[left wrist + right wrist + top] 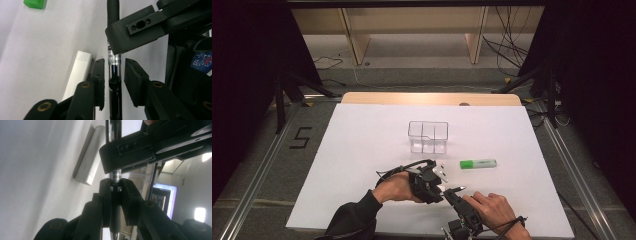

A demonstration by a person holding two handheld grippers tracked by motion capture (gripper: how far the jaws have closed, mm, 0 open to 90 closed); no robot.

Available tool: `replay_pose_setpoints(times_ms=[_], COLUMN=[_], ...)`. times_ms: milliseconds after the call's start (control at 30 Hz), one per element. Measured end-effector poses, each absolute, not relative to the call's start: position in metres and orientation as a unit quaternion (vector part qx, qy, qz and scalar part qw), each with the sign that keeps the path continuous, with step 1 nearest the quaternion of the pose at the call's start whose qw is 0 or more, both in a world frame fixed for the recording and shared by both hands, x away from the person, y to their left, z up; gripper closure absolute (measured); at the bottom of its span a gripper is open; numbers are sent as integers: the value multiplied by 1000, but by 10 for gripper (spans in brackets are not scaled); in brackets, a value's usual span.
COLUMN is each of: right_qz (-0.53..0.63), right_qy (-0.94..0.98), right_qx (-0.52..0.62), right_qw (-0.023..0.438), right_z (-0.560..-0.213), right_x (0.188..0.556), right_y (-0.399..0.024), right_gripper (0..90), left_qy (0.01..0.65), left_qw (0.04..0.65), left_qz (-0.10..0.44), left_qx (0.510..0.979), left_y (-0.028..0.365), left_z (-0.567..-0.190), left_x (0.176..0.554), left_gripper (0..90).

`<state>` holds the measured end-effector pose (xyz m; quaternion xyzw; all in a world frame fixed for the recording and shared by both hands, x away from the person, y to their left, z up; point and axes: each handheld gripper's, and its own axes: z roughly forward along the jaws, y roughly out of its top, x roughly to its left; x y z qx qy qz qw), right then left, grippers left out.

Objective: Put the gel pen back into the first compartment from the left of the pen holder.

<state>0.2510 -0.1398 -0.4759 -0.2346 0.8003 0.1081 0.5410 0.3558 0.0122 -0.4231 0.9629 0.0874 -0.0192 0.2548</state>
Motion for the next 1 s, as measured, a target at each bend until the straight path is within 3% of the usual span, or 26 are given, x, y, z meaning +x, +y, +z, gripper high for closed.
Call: replay_pose_setpoints(times_ms=[600, 833, 1000], right_qz=[107, 112, 152], right_qy=[799, 797, 807], right_qx=[-248, -227, -177], right_qw=[537, 549, 543], right_z=[-478, -476, -467], right_x=[249, 248, 248], right_y=[-138, -139, -146], right_gripper=[786, 558, 519], left_qy=[81, 105, 127], left_qw=[238, 232, 246], left_qz=[-31, -19, -9], left_qx=[967, 967, 961], left_y=[10, 18, 26], left_z=[-427, -427, -427], left_x=[358, 363, 370], left_gripper=[784, 791, 791])
